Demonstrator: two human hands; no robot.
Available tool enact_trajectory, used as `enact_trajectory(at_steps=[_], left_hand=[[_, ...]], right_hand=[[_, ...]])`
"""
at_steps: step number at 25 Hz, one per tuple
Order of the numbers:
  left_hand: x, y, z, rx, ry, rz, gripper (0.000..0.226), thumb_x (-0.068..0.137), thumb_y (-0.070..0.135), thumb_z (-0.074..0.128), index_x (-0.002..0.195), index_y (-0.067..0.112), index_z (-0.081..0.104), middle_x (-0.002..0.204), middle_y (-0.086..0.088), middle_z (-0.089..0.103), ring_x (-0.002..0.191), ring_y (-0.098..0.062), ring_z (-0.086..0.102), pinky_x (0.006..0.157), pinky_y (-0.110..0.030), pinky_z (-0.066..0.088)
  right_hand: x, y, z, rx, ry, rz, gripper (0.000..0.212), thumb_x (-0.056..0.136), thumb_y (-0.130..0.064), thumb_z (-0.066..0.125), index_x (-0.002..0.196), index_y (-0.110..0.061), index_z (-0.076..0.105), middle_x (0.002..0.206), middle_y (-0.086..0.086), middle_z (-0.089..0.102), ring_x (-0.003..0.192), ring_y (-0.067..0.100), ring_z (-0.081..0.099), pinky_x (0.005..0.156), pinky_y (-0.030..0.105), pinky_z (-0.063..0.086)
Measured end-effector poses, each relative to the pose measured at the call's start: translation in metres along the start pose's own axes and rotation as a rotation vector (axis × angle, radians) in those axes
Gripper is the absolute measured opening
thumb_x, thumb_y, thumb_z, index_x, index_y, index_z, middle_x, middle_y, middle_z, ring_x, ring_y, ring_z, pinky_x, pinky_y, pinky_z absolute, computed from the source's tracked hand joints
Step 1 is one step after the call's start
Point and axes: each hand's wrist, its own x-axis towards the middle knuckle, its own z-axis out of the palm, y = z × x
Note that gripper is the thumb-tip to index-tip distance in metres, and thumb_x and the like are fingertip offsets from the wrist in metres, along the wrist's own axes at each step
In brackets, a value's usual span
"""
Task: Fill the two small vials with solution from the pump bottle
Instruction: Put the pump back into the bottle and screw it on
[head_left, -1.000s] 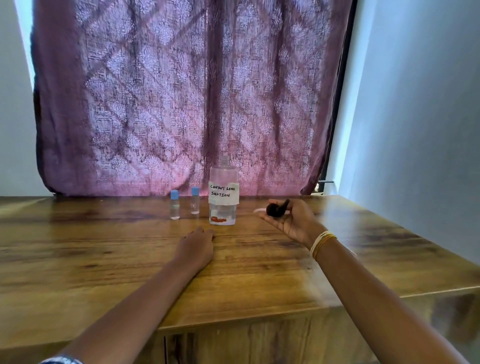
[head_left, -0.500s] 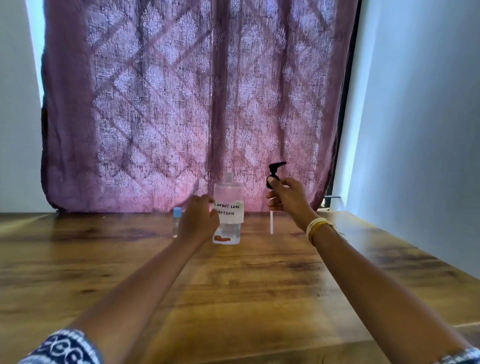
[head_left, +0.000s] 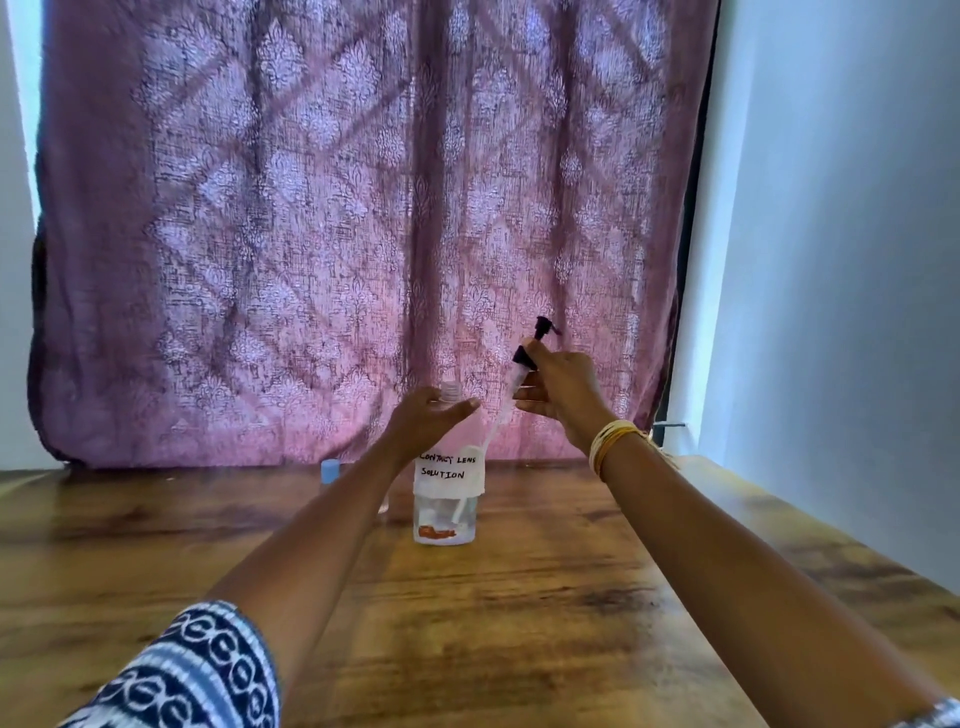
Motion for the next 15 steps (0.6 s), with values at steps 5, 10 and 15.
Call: enact_trajectory(at_steps=[5, 10, 15], left_hand=[[-0.024, -0.002, -0.018, 0.007, 0.0, 0.014, 0.067, 0.069, 0.034, 0.084, 0.126, 0.008, 0.06, 0.111, -0.004, 0.068, 0.089, -0.024, 0.068, 0.068, -0.029, 0.057], [-0.049, 0.008, -0.033, -0.078, -0.076, -0.034, 0.079, 0.065, 0.027, 0.088, 0.132, 0.005, 0.054, 0.124, -0.013, 0.065, 0.103, -0.031, 0.067, 0.088, -0.049, 0.056], [-0.077, 0.022, -0.042, -0.037, -0.156, -0.013, 0.061, 0.071, 0.026, 0.084, 0.124, 0.008, 0.06, 0.102, -0.002, 0.066, 0.079, -0.014, 0.071, 0.057, -0.027, 0.058]], right_hand=[[0.0, -0.005, -0.003, 0.137, 0.076, 0.108, 0.028, 0.09, -0.026, 0.065, 0.071, -0.005, 0.065, 0.059, 0.01, 0.066, 0.054, 0.023, 0.066, 0.054, 0.035, 0.061], [-0.014, -0.034, -0.001, 0.179, 0.115, 0.065, 0.025, 0.091, -0.024, 0.063, 0.079, -0.002, 0.065, 0.059, 0.009, 0.064, 0.047, 0.019, 0.064, 0.048, 0.032, 0.059], [-0.03, -0.084, -0.001, 0.172, 0.216, -0.06, 0.031, 0.091, -0.028, 0.064, 0.072, -0.004, 0.066, 0.066, 0.012, 0.066, 0.051, 0.021, 0.065, 0.045, 0.03, 0.057]])
